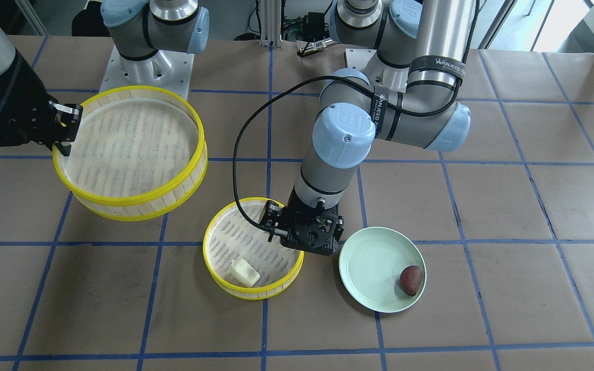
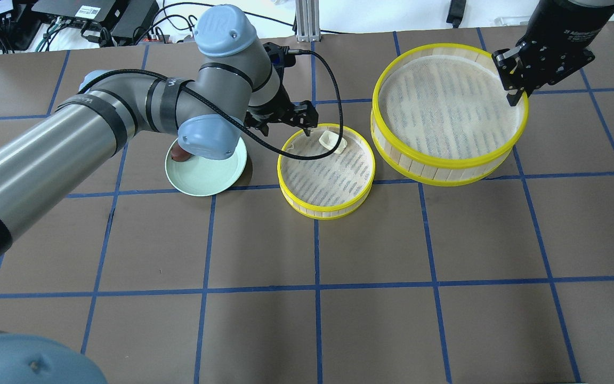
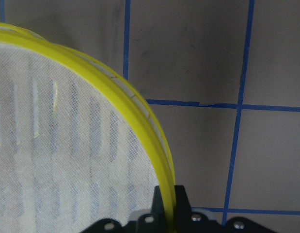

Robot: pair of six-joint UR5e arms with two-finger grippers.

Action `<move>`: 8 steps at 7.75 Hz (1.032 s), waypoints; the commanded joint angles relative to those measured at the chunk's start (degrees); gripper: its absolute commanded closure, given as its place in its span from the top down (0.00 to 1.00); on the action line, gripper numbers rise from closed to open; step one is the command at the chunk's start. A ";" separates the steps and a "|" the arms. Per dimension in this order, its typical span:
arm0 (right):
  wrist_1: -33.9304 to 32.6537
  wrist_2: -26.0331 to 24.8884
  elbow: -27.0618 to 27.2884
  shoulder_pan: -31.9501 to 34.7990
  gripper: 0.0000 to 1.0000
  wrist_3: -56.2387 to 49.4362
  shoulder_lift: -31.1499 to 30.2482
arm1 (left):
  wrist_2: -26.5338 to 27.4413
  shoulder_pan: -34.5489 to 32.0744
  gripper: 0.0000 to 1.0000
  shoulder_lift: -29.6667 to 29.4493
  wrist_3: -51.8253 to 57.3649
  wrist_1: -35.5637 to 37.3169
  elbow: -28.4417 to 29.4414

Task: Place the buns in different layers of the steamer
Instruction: 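Restack the top tier with the right gripper while the left returns to the plate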

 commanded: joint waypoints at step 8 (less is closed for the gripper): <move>-21.57 3.86 2.93 16.84 0.00 24.16 16.81 | 11.30 17.70 1.00 -3.74 21.50 -1.99 -2.05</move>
